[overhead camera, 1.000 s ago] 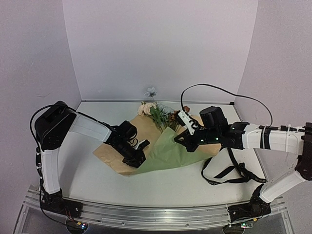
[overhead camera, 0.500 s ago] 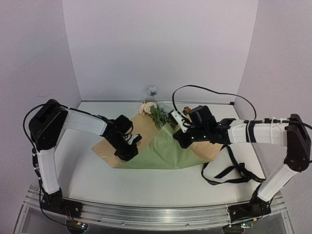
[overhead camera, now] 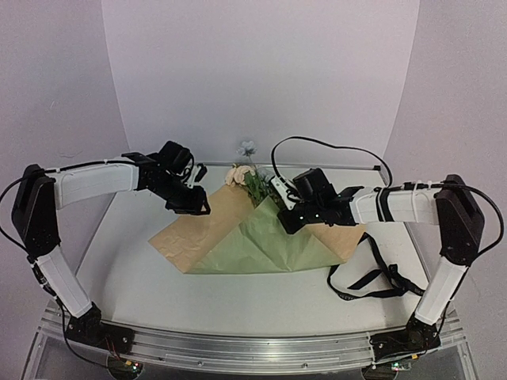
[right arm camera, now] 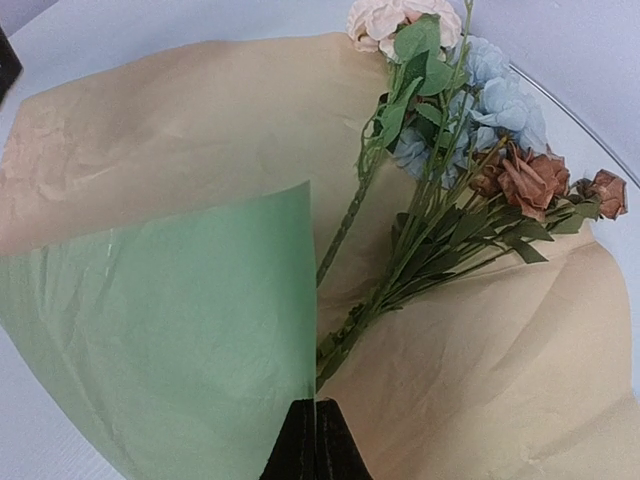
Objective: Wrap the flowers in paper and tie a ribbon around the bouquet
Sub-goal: Fold the flattened wrapping paper at the center of the board.
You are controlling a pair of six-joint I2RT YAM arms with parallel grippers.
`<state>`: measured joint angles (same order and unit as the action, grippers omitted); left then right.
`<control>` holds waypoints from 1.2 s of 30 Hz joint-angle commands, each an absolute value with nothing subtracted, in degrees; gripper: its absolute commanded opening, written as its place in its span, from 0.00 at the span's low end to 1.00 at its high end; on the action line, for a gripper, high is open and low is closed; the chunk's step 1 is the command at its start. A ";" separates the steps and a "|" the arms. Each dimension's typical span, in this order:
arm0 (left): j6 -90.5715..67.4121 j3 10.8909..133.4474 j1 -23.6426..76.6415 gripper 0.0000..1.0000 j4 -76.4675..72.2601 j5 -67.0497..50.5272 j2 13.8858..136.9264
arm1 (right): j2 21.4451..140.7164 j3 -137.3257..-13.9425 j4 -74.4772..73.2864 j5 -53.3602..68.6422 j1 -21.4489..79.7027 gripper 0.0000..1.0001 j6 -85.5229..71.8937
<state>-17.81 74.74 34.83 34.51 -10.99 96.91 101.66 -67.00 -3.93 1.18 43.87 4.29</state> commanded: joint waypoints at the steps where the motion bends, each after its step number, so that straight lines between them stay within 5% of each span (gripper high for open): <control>1: -18.17 77.75 38.06 0.35 35.53 -11.74 93.51 | 104.72 -71.21 -3.30 0.00 42.99 0.00 4.48; 11: -24.55 70.78 47.26 0.25 22.57 -21.52 99.35 | 109.44 -75.15 -3.25 -3.18 42.30 0.00 4.04; 25: -26.74 67.08 47.29 0.20 17.92 -17.06 107.61 | 112.08 -78.09 -3.25 -8.08 41.75 0.06 2.15; 36: -27.16 65.67 46.84 0.18 17.68 -14.12 110.42 | 105.98 -77.20 -9.05 -12.03 41.75 0.64 1.41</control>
